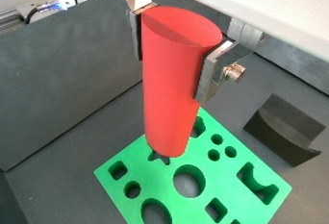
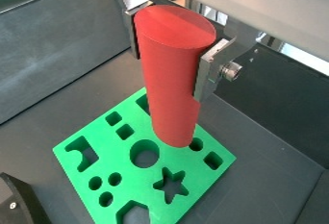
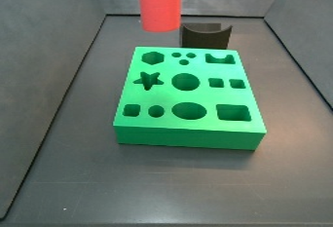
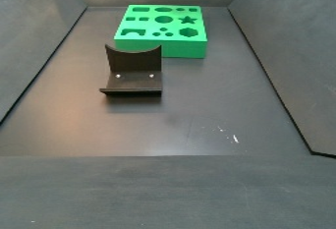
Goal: Insert the oval object.
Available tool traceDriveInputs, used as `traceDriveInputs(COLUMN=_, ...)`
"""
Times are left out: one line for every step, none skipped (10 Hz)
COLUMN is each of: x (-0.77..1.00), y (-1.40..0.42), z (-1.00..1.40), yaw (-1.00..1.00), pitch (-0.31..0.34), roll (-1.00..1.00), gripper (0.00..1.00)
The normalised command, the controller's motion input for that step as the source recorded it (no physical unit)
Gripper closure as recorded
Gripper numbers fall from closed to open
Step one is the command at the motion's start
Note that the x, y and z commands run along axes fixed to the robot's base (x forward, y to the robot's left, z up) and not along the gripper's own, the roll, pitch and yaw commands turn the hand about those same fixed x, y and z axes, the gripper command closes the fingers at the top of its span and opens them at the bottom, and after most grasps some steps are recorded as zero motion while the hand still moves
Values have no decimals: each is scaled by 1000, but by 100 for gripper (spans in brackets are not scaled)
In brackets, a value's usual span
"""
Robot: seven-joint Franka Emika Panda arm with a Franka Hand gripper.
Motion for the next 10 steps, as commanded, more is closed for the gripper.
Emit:
traceDriveInputs(x=-37, y=0, z=0, yaw=0, pitch=0, roll=0, gripper=100)
traceDriveInputs(x=-80, y=-191, z=-197, yaw=-360, pitch=-59, roll=0, gripper=100)
traceDriveInputs(x=0, y=-549, z=-497, yaw=-617, pitch=-44, roll=234, gripper=100)
traceDriveInputs(x=49, y=-709, z=-849, yaw=-489, pitch=-94, roll=246, gripper=100)
traceDriveInputs(x=169, y=-734, z=-866, yaw=-391, pitch=-91, roll=254, gripper=100)
traceDriveInputs(x=340, y=-651, z=-849, yaw=-314, pitch=-31, roll=269, gripper=100)
traceDriveInputs(x=626, y=-429, z=-766, yaw=-137, pitch=60, roll=237, gripper=100)
traceDriveInputs(x=771, y=-300, z=-731, yaw=-51, pitch=131, roll=196, gripper=100)
traceDriveInputs(x=783, y=-211, z=-611, yaw=-94, pitch=123, roll=193, gripper=100)
traceDriveInputs(x=646, y=-14, z=-406, yaw=-109, pitch=149, roll=136, gripper=100)
